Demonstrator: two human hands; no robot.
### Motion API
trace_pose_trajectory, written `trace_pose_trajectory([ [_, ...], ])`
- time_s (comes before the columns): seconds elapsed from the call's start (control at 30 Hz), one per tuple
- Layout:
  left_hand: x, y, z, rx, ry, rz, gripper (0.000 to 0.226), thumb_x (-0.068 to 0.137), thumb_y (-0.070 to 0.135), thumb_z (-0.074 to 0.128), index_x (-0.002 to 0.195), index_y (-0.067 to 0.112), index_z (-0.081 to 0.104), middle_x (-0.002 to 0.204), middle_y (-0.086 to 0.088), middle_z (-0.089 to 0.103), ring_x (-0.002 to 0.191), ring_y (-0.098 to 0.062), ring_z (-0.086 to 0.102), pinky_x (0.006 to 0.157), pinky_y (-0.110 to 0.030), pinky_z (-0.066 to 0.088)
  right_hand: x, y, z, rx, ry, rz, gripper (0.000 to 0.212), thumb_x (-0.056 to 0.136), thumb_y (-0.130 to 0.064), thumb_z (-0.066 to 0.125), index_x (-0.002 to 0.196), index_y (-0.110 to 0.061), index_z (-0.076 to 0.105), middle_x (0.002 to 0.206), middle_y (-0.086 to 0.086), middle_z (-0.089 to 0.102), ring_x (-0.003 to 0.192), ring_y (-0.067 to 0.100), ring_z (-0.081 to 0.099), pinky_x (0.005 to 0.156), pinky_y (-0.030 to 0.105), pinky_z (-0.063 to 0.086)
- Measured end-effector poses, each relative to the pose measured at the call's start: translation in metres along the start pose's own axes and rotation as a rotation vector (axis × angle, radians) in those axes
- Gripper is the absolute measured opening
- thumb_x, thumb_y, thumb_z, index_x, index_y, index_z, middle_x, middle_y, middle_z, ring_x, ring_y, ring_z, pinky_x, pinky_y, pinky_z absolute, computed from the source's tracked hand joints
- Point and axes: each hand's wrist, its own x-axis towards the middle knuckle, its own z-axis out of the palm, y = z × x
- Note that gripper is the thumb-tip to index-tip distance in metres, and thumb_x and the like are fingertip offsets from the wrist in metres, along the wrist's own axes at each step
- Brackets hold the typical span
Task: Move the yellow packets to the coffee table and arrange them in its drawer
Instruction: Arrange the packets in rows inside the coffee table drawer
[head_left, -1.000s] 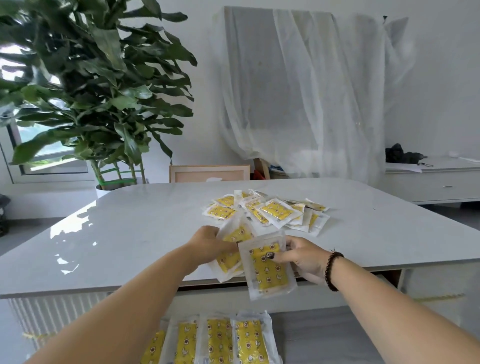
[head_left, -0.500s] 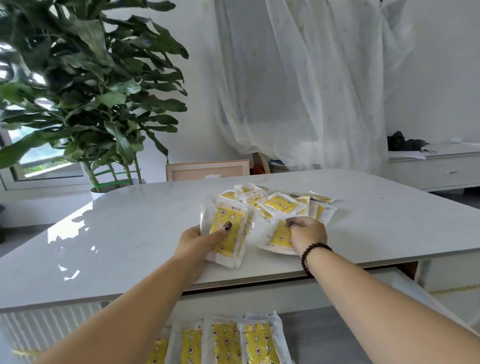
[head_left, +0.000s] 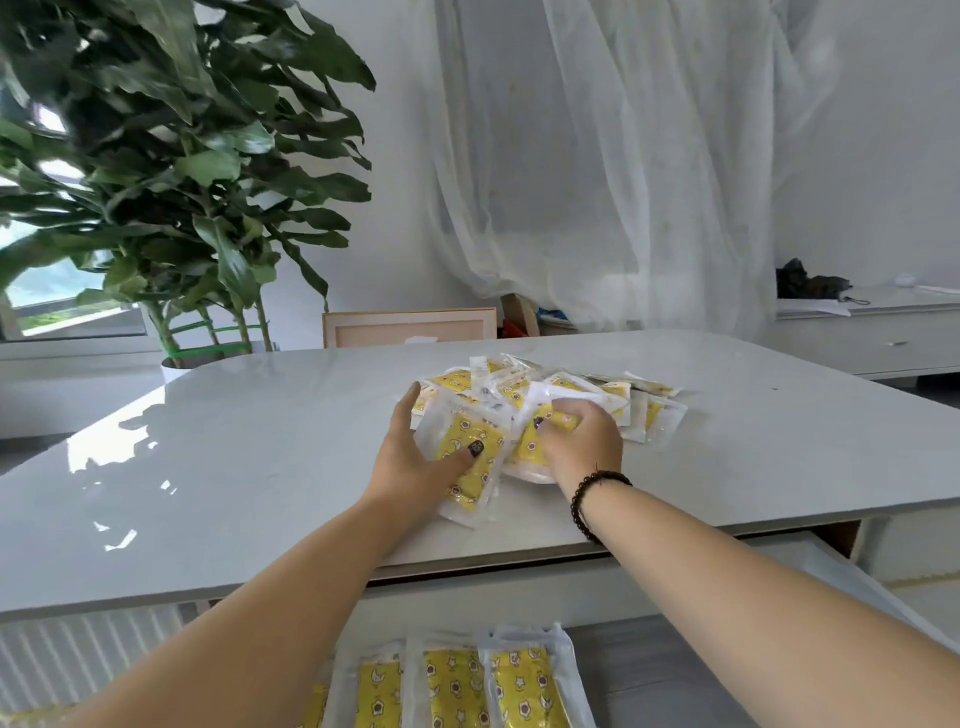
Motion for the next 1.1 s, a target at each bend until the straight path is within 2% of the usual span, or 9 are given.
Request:
trace_pose_trajectory([
  [0.13, 0.001, -0.003, 0.001, -0.032, 0.042, -0.031, 0.094, 0.078, 0.024, 0.079, 0.149, 0.038, 0.02, 0.132, 0.005, 0.049, 0.118, -0.021, 0.055, 0.099, -0.043, 0.049, 0.043, 0.007, -0.011, -0.125, 0.06, -0.006, 0.086, 0.08, -0.006, 0.07, 0.149, -0.024, 0.021, 0.139, 0.007, 0.048, 0.122, 0.028, 0.051, 0.093, 0.03, 0.043],
  [0.27, 0.003, -0.007, 0.001, -0.05, 0.053, -0.055, 0.057, 0.074, 0.024, 0.081, 0.124, 0.024, 0.054, 0.11, 0.006, 0.066, 0.099, -0.019, 0.066, 0.09, -0.043, 0.056, 0.078, 0.017, -0.014, -0.247, 0.014, 0.217, 0.113, 0.078, -0.015, 0.076, 0.152, -0.02, -0.009, 0.151, 0.008, 0.035, 0.132, 0.027, 0.043, 0.106, 0.033, 0.036],
  [0.47, 0.002, -0.008, 0.0, -0.033, 0.12, -0.043, 0.021, 0.077, 0.02, 0.077, 0.09, 0.021, 0.061, 0.087, 0.001, 0.07, 0.083, -0.02, 0.069, 0.078, -0.042, 0.058, 0.081, 0.024, -0.002, -0.301, 0.102, 0.18, 0.073, 0.078, -0.008, 0.071, 0.14, -0.007, 0.033, 0.143, 0.012, 0.038, 0.126, 0.031, 0.048, 0.097, 0.035, 0.044],
  [0.6, -0.005, -0.005, -0.002, -0.04, 0.169, -0.071, 0.045, 0.081, 0.021, 0.074, 0.12, 0.019, 0.051, 0.102, 0.005, 0.065, 0.091, -0.018, 0.064, 0.082, -0.037, 0.054, 0.067, 0.021, -0.012, -0.094, 0.153, 0.292, 0.066, 0.079, -0.009, 0.071, 0.139, -0.009, 0.041, 0.138, 0.009, 0.049, 0.123, 0.029, 0.052, 0.093, 0.033, 0.046],
  [0.73, -0.021, 0.004, -0.001, 0.201, 0.128, -0.005, 0.085, 0.091, 0.02, 0.062, 0.15, 0.046, 0.007, 0.113, 0.01, 0.047, 0.103, -0.024, 0.057, 0.079, -0.031, 0.044, 0.048, 0.0, -0.033, -0.061, 0.012, 0.364, 0.062, 0.081, -0.006, 0.069, 0.138, -0.009, 0.045, 0.132, 0.009, 0.055, 0.106, 0.027, 0.06, 0.07, 0.026, 0.042],
  [0.8, -0.029, 0.011, -0.001, 0.256, 0.097, -0.046, 0.061, 0.092, 0.018, 0.055, 0.142, 0.048, 0.034, 0.103, 0.007, 0.058, 0.084, -0.022, 0.062, 0.065, -0.025, 0.044, 0.037, -0.011, -0.043, -0.14, -0.06, 0.326, 0.052, 0.082, -0.005, 0.065, 0.132, -0.007, 0.051, 0.125, 0.01, 0.06, 0.086, 0.021, 0.062, 0.061, 0.021, 0.042],
  [0.87, -0.043, 0.021, -0.006, 0.275, 0.074, -0.08, 0.035, 0.09, 0.012, 0.051, 0.104, 0.04, 0.067, 0.094, 0.006, 0.068, 0.064, -0.013, 0.059, 0.051, -0.016, 0.044, 0.022, -0.024, -0.053, -0.193, -0.097, 0.292, 0.048, 0.081, -0.004, 0.06, 0.129, -0.006, 0.054, 0.117, 0.009, 0.062, 0.064, 0.012, 0.054, 0.043, 0.018, 0.034],
  [0.93, -0.059, 0.032, -0.015, 0.285, 0.058, -0.085, 0.035, 0.089, 0.008, 0.048, 0.082, 0.036, 0.067, 0.082, 0.006, 0.068, 0.053, -0.011, 0.053, 0.041, -0.011, 0.039, 0.005, -0.037, -0.063, -0.236, -0.155, 0.246, 0.049, 0.08, -0.006, 0.059, 0.129, -0.009, 0.055, 0.109, 0.005, 0.061, 0.065, 0.013, 0.054, 0.04, 0.017, 0.032],
  [1.1, -0.095, 0.074, -0.04, 0.181, 0.118, -0.1, 0.025, 0.089, 0.01, 0.053, 0.091, 0.027, 0.072, 0.072, 0.007, 0.062, 0.054, -0.015, 0.05, 0.036, -0.014, 0.036, -0.051, -0.075, -0.091, -0.165, -0.283, 0.169, 0.036, 0.079, -0.01, 0.067, 0.113, -0.015, 0.059, 0.09, 0.005, 0.057, 0.074, 0.019, 0.055, 0.052, 0.02, 0.039],
])
